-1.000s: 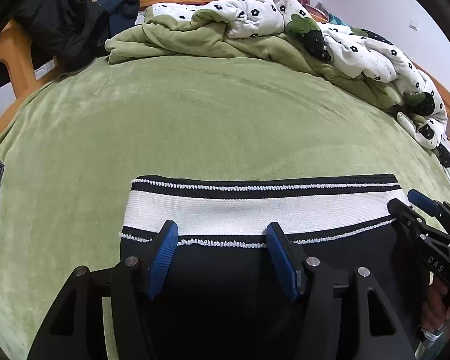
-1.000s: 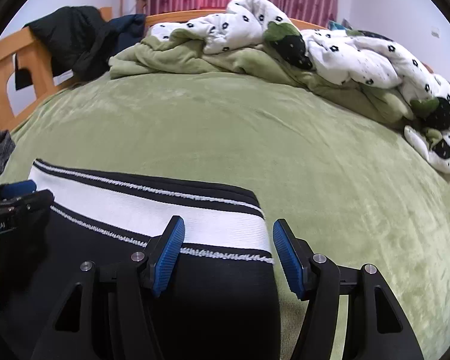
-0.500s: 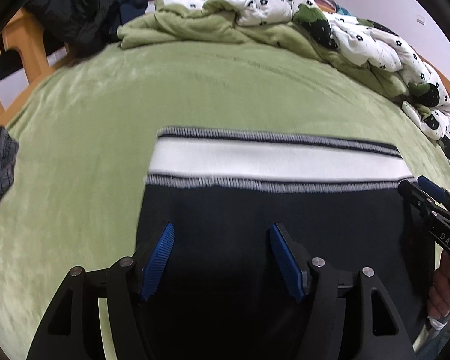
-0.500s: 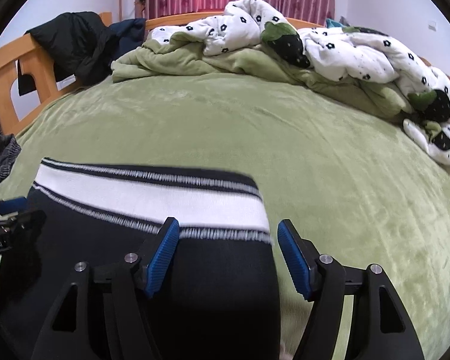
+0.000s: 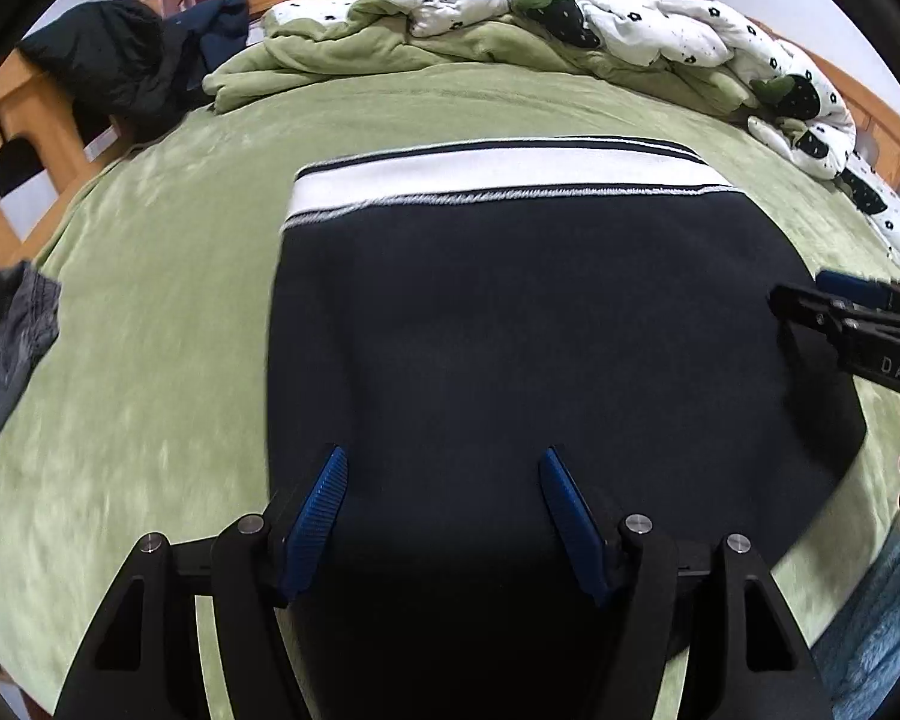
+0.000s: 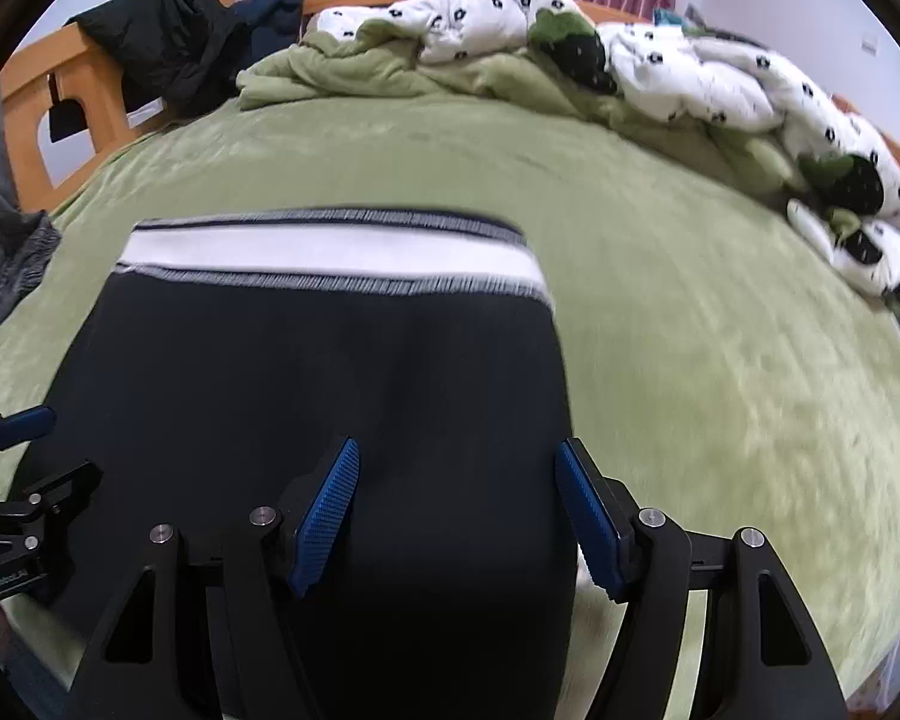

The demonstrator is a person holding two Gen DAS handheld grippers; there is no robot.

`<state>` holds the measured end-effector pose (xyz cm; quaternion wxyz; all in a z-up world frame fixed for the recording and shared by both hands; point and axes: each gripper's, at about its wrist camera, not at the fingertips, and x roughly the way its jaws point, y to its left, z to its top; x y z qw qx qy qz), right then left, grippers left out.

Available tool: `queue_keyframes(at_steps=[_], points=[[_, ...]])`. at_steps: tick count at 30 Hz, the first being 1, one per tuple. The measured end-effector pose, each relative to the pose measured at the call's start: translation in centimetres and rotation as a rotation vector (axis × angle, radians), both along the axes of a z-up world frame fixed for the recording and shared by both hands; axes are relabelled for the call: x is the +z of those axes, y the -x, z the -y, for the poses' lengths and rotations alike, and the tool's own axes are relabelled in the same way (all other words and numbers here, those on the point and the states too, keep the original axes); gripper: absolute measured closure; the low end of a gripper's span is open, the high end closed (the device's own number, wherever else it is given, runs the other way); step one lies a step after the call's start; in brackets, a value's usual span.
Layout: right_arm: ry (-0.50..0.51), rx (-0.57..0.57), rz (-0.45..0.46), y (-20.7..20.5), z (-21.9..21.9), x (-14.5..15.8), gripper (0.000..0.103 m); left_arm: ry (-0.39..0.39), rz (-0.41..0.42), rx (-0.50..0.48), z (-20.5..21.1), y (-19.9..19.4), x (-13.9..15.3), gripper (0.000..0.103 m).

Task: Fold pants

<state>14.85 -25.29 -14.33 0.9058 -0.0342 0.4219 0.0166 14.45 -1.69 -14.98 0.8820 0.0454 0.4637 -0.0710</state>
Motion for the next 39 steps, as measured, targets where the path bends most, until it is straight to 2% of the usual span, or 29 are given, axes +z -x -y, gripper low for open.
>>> queue_keyframes(at_steps=[3, 4, 6, 8, 10, 16, 19, 23, 29, 31, 33, 37, 39], points=[[-0.017, 0.001, -0.034, 1.6, 0.1, -0.4, 0.036, 0.040, -0.001, 0.029, -1.5, 1.6, 0.1, 0.036], [-0.019, 0.002, -0.039, 2.3, 0.0, -0.5, 0.036, 0.062, -0.003, 0.046, -2.1, 2.3, 0.3, 0.031], [-0.015, 0.011, -0.049, 3.2, -0.1, -0.7, 0.036, 0.098, -0.040, 0.074, -3.0, 3.3, 0.2, 0.030], [0.004, 0.003, -0.035, 4.5, -0.2, -0.4, 0.036, 0.142, -0.073, 0.098, -3.8, 4.7, 0.0, 0.030], [-0.008, -0.017, 0.014, 6.3, 0.1, 0.8, 0.036, 0.143, -0.071, 0.114, -4.3, 5.9, 0.1, 0.032], [-0.143, -0.080, 0.123, 11.5, 2.1, 4.1, 0.036, 0.163, -0.024, 0.143, -5.0, 9.3, 2.2, 0.033], [-0.162, -0.071, 0.124, 13.7, 2.3, 5.1, 0.036, 0.182, 0.009, 0.140, -4.7, 11.1, 4.1, 0.033], [-0.145, -0.065, 0.146, 16.4, 2.3, 6.1, 0.035, 0.171, 0.083, 0.144, -4.4, 14.0, 6.0, 0.032], [-0.092, -0.032, 0.147, 19.6, 1.3, 6.6, 0.035, 0.179, 0.123, 0.155, -4.2, 16.8, 7.6, 0.032], [-0.078, -0.039, 0.153, 20.6, 1.3, 6.5, 0.027, 0.174, 0.147, 0.148, -3.9, 17.6, 8.3, 0.032], [-0.098, -0.031, 0.151, 21.5, 1.6, 6.2, 0.012, 0.153, 0.168, 0.161, -3.8, 18.3, 8.5, 0.032], [-0.130, -0.029, 0.150, 22.8, 2.4, 6.1, 0.004, 0.150, 0.141, 0.163, -3.3, 18.8, 8.2, 0.032], [-0.137, -0.041, 0.151, 23.4, 2.7, 5.9, 0.004, 0.129, 0.140, 0.163, -2.9, 18.9, 8.2, 0.032]])
